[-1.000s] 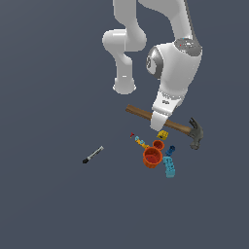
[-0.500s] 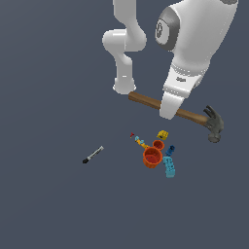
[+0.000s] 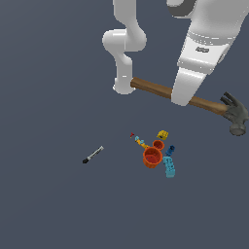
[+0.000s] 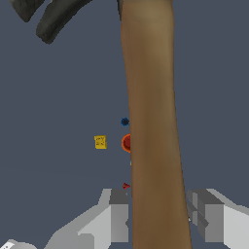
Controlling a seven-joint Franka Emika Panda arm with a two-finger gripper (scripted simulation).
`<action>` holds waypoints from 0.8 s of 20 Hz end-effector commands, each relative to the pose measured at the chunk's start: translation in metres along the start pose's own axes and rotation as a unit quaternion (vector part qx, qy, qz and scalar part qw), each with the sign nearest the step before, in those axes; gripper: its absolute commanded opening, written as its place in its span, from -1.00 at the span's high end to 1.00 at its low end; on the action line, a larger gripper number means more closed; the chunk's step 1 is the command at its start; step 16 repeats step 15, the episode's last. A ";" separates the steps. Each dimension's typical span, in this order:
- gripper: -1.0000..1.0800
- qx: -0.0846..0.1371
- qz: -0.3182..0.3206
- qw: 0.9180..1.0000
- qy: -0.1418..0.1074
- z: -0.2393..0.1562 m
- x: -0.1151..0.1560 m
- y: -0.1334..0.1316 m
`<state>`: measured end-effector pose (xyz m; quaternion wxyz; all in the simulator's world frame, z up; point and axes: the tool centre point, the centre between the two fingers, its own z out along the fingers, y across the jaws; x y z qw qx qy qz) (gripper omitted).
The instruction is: Pick up a designated object from a clutter of objects.
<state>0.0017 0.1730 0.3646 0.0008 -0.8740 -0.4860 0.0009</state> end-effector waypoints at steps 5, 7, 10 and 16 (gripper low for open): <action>1.00 -0.001 0.000 1.000 0.001 -0.026 0.007 0.006; 1.00 -0.001 0.000 1.000 0.001 -0.030 0.008 0.007; 1.00 -0.001 0.000 1.000 0.001 -0.033 0.009 0.008; 1.00 -0.001 0.000 1.000 0.001 -0.032 0.009 0.008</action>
